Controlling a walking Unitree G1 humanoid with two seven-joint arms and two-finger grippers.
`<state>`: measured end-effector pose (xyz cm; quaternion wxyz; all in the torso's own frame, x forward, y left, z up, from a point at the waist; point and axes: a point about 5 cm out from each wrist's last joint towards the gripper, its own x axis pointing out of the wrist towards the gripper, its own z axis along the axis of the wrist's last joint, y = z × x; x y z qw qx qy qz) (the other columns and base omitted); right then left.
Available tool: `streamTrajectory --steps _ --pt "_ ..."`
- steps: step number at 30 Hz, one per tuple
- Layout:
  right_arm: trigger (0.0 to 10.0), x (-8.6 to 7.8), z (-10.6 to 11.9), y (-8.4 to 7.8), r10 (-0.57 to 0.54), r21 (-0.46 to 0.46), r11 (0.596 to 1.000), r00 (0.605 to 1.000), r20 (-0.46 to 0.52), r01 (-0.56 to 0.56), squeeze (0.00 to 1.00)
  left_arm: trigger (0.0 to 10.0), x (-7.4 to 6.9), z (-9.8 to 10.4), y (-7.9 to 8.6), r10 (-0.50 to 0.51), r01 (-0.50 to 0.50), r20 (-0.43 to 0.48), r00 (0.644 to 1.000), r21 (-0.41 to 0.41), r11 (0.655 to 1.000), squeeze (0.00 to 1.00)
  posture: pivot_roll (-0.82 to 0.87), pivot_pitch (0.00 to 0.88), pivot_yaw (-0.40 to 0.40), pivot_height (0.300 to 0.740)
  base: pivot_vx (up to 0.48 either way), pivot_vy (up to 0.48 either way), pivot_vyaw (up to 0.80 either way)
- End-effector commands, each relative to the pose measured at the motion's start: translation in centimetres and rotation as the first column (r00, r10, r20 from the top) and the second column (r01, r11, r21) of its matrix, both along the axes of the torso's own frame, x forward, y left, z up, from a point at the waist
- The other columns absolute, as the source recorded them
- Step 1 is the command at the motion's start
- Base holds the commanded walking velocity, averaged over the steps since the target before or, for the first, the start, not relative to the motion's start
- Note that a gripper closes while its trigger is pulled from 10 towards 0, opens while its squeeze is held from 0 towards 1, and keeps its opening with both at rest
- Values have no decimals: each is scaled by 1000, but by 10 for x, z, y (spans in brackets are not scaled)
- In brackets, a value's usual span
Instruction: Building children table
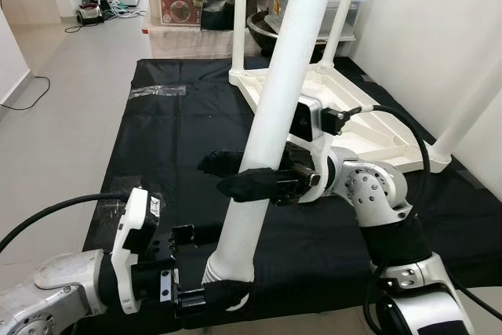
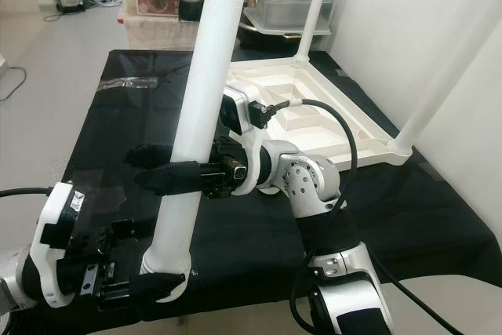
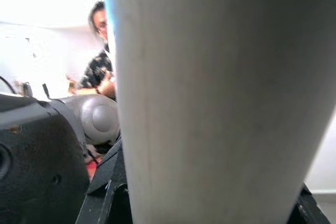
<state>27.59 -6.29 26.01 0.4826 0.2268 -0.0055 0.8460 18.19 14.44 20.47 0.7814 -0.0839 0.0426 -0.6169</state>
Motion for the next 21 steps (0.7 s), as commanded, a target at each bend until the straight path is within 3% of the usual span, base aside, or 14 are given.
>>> streamTrajectory --steps 1,12,15,16,17,18,21 --pt "0 -2 7 2 27 16 999 999 19 -27 0 10000 -3 0 -2 -33 33 -12 999 14 999 0 120 0 -80 740 0 0 0" --pt "0 -9 12 8 79 52 995 997 20 -79 0 10000 -2 2 -4 -60 60 -17 998 9 998 0 121 0 -78 740 0 0 0" --pt "0 -13 11 19 91 67 994 996 20 -92 0 10000 0 2 -9 -80 80 -14 997 0 997 0 115 0 -76 740 0 0 0" --pt "0 -14 10 22 90 71 993 996 21 -92 0 1059 0 1 -11 -98 98 -18 995 -5 995 0 115 0 -76 740 0 0 0" --pt "0 -14 10 22 90 71 993 996 21 -92 0 1059 0 1 -11 -98 98 -18 995 -5 995 0 115 0 -76 740 0 0 0" --pt "0 -14 10 24 90 73 993 996 21 -91 0 0 -1 1 -12 -117 116 -24 993 -8 993 0 115 0 -76 740 0 0 0" --pt "0 -14 9 24 88 74 993 996 22 -89 0 0 -2 0 -12 -129 129 -27 991 -6 992 0 115 0 -76 740 0 0 0"
